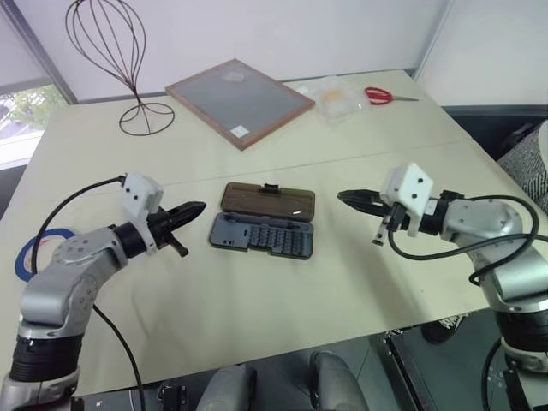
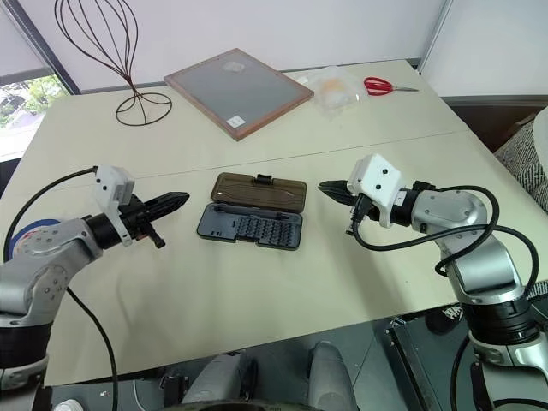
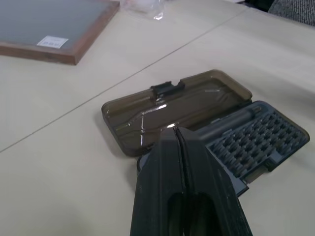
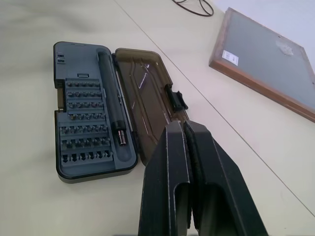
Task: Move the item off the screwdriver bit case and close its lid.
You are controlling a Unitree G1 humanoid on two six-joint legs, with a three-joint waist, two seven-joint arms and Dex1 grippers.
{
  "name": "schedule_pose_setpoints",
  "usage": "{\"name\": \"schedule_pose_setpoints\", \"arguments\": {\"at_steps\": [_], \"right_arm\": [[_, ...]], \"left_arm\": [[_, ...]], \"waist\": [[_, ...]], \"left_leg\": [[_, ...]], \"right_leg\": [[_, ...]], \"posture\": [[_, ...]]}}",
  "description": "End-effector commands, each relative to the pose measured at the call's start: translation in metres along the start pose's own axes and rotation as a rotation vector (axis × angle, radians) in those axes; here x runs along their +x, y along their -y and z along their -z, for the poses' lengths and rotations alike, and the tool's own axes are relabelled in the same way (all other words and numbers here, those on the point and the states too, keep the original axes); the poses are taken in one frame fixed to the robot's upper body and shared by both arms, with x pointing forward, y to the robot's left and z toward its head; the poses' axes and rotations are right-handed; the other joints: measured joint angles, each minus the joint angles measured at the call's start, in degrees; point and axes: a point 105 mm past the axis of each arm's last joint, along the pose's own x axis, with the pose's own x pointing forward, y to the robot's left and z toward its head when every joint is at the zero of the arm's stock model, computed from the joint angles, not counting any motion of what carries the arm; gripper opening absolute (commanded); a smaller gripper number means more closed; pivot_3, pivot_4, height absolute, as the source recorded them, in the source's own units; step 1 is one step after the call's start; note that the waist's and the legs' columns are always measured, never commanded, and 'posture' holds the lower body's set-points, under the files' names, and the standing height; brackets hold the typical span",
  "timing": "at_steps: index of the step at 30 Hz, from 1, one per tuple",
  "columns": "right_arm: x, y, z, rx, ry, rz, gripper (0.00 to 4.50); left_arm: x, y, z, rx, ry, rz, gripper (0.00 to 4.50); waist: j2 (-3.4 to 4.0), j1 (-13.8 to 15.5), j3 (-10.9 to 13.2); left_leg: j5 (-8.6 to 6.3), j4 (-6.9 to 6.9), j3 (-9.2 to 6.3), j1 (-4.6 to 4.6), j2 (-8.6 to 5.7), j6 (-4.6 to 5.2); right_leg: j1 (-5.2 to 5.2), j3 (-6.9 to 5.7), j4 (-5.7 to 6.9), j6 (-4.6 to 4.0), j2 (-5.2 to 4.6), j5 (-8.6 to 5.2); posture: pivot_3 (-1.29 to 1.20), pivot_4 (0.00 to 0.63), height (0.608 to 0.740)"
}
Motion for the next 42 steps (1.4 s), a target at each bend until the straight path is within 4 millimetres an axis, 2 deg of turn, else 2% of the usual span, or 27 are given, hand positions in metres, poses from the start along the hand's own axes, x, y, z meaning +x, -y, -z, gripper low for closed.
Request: {"name": "schedule_pose_setpoints", "arguments": {"at_steps": [1,3,6,9,15,22,28,34,42], "right_arm": [[0.000,0.008,-0.003,0.032,0.027,0.041,0.57],[0.003,0.011,0.001,0.052,0.018,0.056,1.38],[0.010,0.013,0.006,0.055,0.007,0.058,2.96],[0.027,0.018,0.009,0.060,-0.009,0.065,4.45],[0.074,0.034,0.012,0.149,-0.039,0.056,4.45],[0.117,0.045,0.023,0.075,-0.152,0.025,4.45],[0.137,0.047,0.021,0.060,-0.160,-0.021,4.45],[0.146,0.049,0.019,0.064,-0.159,-0.033,4.45],[0.149,0.047,0.027,0.087,-0.177,-0.021,4.45]], "left_arm": [[0.003,0.006,-0.010,0.034,0.027,0.023,0.00],[0.005,0.006,-0.011,0.034,0.029,0.023,0.00],[0.007,0.006,-0.011,0.036,0.030,0.024,0.00],[0.013,0.007,-0.012,0.038,0.033,0.034,0.00],[0.025,0.018,-0.001,0.018,-0.017,0.136,0.00],[0.030,0.020,0.020,0.034,-0.083,0.188,0.00],[0.033,0.017,0.021,0.053,-0.073,0.172,0.00],[0.033,0.016,0.019,0.060,-0.052,0.161,0.00],[0.031,-0.002,-0.012,0.021,0.072,0.054,0.00]], "waist": [[0.00,0.0,0.0],[0.00,0.0,0.0],[0.00,0.0,0.0],[0.00,-0.2,0.0],[0.00,-1.3,0.0],[0.02,-1.8,0.0],[0.04,-1.9,0.0],[0.05,-2.3,0.0],[0.06,-3.2,0.0]], "left_leg": [[0.00,0.00,0.00,0.00,0.00,0.00],[0.00,0.00,0.00,0.00,0.00,0.00],[0.00,0.00,0.01,0.00,0.00,0.00],[0.00,-0.01,0.01,0.00,-0.01,0.00],[0.02,-0.03,0.00,-0.07,-0.01,-0.03],[0.02,-0.05,0.00,-0.12,-0.03,-0.05],[0.02,-0.07,0.00,-0.15,-0.03,-0.06],[0.03,-0.09,-0.03,-0.15,-0.02,-0.09],[0.03,-0.09,-0.12,-0.17,-0.01,-0.13]], "right_leg": [[0.00,0.00,0.00,0.00,0.00,0.00],[0.00,0.00,0.00,0.00,0.00,0.00],[-0.01,0.01,0.01,0.00,0.00,0.00],[-0.03,0.00,0.01,0.00,0.00,0.00],[-0.12,0.00,0.06,0.00,0.00,0.00],[-0.22,0.00,0.07,0.00,0.00,0.00],[-0.26,0.00,0.07,0.01,0.00,0.01],[-0.27,-0.01,0.09,0.01,0.00,0.01],[-0.30,-0.05,0.14,0.01,-0.01,0.01]], "posture": [[0.00,0.150,0.740],[0.00,0.150,0.740],[0.00,0.150,0.740],[0.00,0.150,0.740],[0.00,0.150,0.740],[0.00,0.150,0.740],[0.00,0.150,0.740],[0.00,0.150,0.740],[0.00,0.150,0.740]]}}
